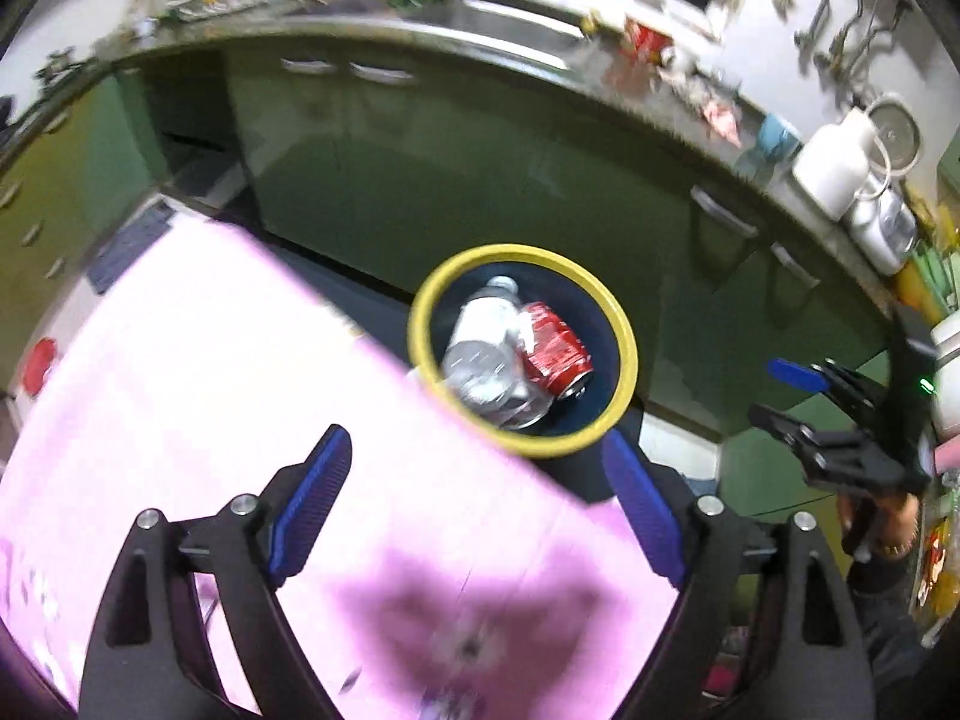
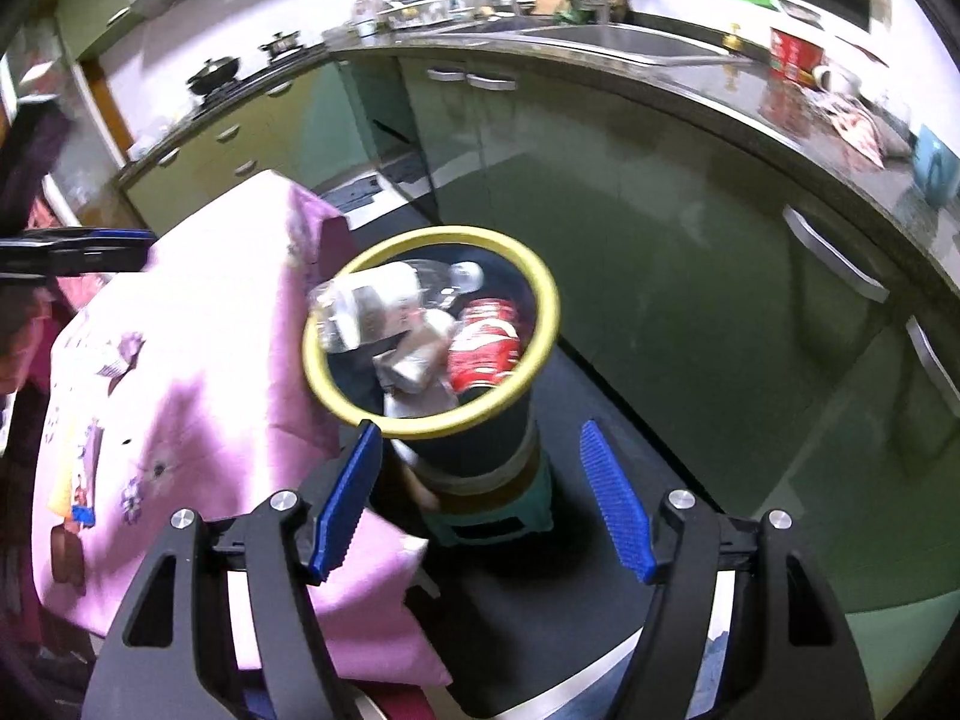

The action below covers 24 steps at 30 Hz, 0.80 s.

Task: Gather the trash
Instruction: 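Carry the water bottle over the bin with the left gripper and release it, then grasp the crumpled snack wrapper with the right gripper and lift it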

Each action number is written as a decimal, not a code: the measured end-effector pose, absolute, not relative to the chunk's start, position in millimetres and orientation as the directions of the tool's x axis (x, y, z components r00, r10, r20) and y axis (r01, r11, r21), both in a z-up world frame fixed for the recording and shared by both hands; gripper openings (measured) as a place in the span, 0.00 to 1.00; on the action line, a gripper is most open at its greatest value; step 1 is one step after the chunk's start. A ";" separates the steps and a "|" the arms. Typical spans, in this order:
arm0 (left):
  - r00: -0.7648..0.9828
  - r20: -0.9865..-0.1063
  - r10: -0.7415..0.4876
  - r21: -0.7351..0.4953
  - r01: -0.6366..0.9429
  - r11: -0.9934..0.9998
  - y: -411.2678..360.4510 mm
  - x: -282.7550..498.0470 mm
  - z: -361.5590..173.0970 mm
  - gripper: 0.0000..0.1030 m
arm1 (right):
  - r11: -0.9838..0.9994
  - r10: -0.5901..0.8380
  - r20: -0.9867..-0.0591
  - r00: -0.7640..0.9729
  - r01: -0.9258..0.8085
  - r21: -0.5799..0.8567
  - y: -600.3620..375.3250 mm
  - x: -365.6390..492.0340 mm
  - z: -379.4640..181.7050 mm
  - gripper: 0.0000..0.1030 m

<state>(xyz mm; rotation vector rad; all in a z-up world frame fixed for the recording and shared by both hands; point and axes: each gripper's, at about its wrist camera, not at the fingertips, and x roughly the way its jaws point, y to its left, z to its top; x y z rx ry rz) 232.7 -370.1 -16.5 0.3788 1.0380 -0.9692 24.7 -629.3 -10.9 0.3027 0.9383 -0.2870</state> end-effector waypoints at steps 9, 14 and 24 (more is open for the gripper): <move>0.399 -0.795 -0.457 -0.130 0.624 0.771 -174.8 193.8 11.5 0.84 | 0.981 0.145 -0.824 0.548 0.028 0.192 -510.0 91.7 -9.1 0.67; 0.487 -0.780 -0.393 -0.135 0.482 0.865 -90.6 175.8 -1.4 0.84 | 0.962 0.268 -0.834 0.483 -0.185 0.202 -428.8 161.5 -18.6 0.67; 0.511 -0.779 -0.363 -0.173 0.382 0.908 -13.9 154.8 -20.8 0.84 | 0.838 0.320 -0.836 0.446 -0.544 0.031 -294.9 261.3 -31.5 0.85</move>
